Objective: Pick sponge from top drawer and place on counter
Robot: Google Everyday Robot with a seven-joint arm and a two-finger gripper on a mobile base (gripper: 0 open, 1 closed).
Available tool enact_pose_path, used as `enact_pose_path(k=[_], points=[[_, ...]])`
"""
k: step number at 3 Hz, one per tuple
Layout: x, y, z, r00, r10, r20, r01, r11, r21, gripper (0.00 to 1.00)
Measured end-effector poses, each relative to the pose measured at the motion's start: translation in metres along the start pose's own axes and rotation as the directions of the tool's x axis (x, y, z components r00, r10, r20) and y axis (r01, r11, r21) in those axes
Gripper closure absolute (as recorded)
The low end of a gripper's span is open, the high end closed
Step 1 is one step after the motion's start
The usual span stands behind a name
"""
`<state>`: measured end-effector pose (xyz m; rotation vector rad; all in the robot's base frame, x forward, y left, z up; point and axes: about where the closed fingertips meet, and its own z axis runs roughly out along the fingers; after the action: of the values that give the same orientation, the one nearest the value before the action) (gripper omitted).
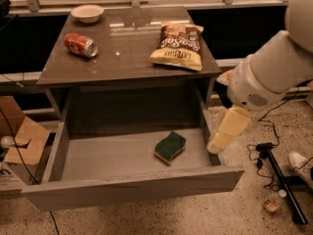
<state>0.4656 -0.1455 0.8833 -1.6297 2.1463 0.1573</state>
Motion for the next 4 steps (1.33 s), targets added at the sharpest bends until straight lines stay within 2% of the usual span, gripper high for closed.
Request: enact_pose_path(k=[2, 3, 4], points=[[-0.043, -0.001, 0.090, 0.995, 0.018, 0.097, -0.013, 0.9985, -0.053, 0.00], [-0.056, -0.008, 0.131, 0.992, 0.053, 0.115, -0.044, 0.9959, -0.079, 0.00], [-0.060, -0.017, 0.173, 0.988, 0.111, 0.109, -0.100, 0.9899, -0.101, 0.00]])
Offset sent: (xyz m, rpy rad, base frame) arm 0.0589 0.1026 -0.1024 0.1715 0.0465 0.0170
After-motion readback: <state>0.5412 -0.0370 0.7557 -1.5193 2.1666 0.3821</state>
